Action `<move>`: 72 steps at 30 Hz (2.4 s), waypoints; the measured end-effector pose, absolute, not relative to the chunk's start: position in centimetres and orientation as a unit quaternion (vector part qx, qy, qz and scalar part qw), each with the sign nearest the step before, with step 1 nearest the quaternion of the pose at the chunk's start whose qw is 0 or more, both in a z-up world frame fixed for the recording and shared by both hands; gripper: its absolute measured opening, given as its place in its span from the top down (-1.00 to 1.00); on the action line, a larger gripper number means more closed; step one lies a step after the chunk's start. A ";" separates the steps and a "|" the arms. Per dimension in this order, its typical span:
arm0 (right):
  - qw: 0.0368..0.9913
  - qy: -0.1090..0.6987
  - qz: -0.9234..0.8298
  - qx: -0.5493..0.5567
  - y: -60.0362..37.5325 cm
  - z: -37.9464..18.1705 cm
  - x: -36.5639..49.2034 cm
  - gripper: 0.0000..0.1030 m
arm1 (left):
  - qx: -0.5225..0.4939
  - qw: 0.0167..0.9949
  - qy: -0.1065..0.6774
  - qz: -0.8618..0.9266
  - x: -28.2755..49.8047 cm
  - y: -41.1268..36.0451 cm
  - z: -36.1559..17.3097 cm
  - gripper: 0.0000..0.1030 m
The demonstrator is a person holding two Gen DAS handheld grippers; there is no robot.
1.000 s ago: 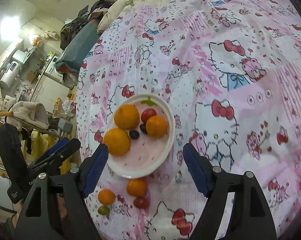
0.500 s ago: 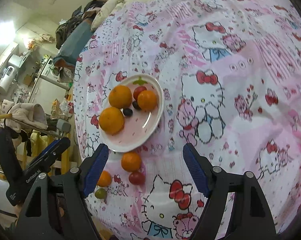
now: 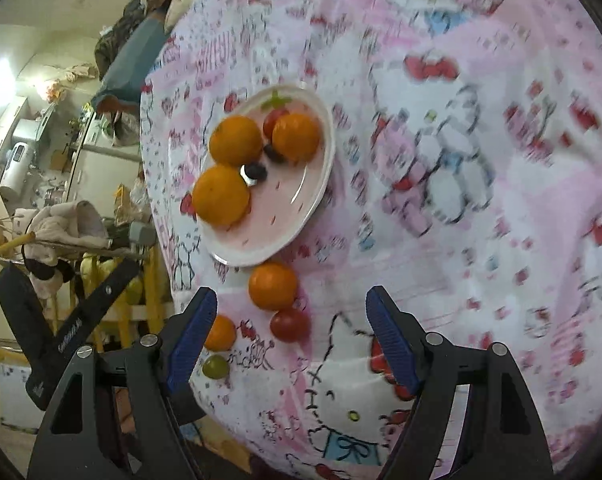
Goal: Organize fruits
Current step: 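Withdraw both tools from the plate toward the remaining fruits, then grasp the red tomato with the right tool while the left tool grasps a tangerine, then carry the tomato and tangerine onto the plate and open both tools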
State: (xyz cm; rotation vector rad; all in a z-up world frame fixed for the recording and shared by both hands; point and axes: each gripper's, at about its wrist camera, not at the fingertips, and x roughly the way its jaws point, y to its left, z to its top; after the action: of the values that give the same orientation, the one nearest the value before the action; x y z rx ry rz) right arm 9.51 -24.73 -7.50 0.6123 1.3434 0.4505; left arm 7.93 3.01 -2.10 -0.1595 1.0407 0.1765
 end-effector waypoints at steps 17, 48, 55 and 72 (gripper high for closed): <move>0.737 0.632 0.237 0.029 -14.5 -11.2 7.4 0.32 | -0.070 0.835 0.537 0.095 7.5 4.9 -4.4 -0.67; 0.749 0.618 0.227 0.079 -19.2 -8.1 6.9 0.32 | 0.029 0.764 0.645 0.004 5.8 -1.9 -10.1 0.22; 0.748 0.618 0.227 0.083 -19.5 -7.8 7.1 0.32 | 0.043 0.786 0.616 0.010 6.1 -2.6 -8.3 0.22; 0.817 0.518 0.193 0.163 -25.4 -1.9 8.2 0.32 | -0.004 0.856 0.516 0.026 7.0 -1.1 -3.6 0.22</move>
State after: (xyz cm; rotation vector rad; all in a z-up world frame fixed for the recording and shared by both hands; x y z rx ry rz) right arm 8.25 -25.45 -1.89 0.3482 1.1032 0.4117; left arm 7.02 -1.05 -3.61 -0.0076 1.0844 0.0551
